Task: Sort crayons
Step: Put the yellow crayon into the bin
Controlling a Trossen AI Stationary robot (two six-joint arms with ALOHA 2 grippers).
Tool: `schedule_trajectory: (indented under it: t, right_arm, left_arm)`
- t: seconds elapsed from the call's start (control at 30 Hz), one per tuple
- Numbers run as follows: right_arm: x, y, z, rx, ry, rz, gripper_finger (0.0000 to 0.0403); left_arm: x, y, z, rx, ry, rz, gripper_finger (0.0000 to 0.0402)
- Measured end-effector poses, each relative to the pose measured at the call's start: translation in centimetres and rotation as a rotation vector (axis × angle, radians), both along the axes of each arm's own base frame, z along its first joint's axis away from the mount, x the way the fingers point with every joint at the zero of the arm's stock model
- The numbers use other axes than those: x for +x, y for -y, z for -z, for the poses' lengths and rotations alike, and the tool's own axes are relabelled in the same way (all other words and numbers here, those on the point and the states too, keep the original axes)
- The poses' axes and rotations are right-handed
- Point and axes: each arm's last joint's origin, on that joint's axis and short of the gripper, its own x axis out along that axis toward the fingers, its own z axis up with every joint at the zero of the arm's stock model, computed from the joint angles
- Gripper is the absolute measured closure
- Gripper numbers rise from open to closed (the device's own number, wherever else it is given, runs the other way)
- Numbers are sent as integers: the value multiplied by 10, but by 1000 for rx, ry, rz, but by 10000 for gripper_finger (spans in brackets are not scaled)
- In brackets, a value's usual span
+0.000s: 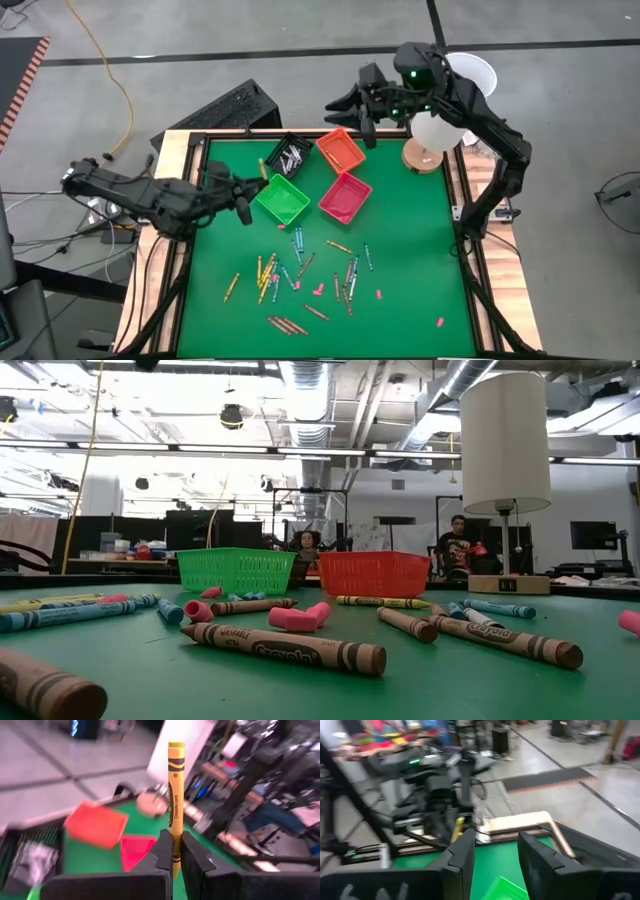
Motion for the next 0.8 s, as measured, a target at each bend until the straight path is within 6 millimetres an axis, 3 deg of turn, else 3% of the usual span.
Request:
schedule_trajectory:
  t: [0.33, 0.6, 0.8]
  right_arm:
    - [50, -23, 15, 32, 36, -140, 216]
    - [101, -32, 35, 70, 94, -190, 201]
    - [116, -33, 41, 91, 131, -199, 201]
  left_arm:
    - [-1, -14, -46, 207, 80, 44, 401]
    - [4, -17, -50, 256, 67, 83, 401]
    - [12, -23, -47, 294, 43, 85, 401]
